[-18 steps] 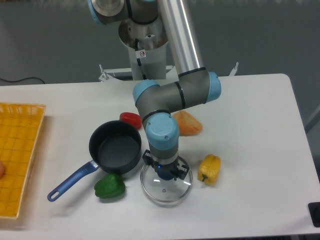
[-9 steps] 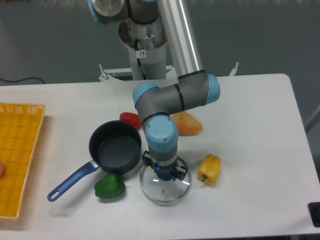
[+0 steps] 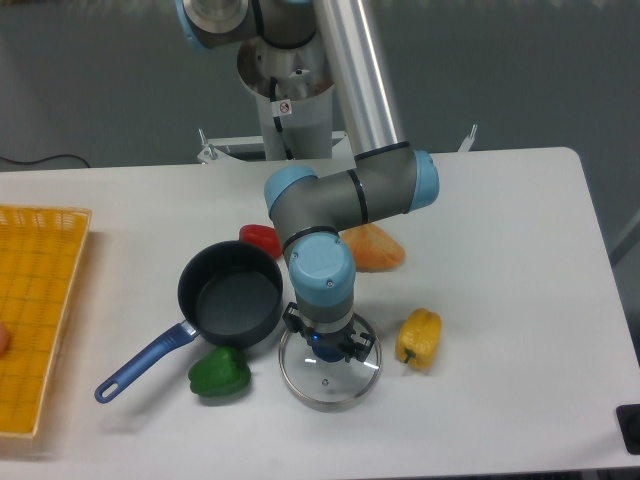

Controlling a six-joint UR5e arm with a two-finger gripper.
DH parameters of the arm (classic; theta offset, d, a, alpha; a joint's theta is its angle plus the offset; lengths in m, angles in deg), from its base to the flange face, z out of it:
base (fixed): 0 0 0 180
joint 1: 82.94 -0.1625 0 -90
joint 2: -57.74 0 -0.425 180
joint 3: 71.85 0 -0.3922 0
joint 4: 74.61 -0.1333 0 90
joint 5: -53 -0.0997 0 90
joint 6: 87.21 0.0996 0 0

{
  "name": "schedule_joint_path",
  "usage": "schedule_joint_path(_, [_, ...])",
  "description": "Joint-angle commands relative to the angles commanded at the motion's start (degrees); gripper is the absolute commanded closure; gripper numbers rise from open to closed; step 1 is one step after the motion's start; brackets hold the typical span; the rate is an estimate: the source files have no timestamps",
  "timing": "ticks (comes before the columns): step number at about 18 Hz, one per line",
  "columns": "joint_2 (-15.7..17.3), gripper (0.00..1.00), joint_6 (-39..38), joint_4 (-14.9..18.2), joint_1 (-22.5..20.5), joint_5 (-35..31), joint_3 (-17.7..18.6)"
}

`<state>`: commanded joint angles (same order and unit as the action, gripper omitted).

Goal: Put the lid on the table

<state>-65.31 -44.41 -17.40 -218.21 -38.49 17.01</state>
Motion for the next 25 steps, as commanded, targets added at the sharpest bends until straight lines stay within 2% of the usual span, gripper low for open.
schedule_joint_path(15, [-0.44, 0.27, 0.26, 0.00, 0.09, -0.09, 0.00])
schedule_joint_path(16, [-0.53, 0.23, 0.35, 0.00, 0.09, -0.09, 0.00])
schedule_joint_path(18, [-0.44, 0.00, 0.70, -0.17, 0.09, -0.09, -0.09])
schedule_joint_path(22, [0.17, 0.00, 0.79, -0.09, 0.09, -0.26, -0.79])
schedule_joint_path(25, [2.01, 0.00, 1.14, -0.18, 0.00, -0.26, -1.14])
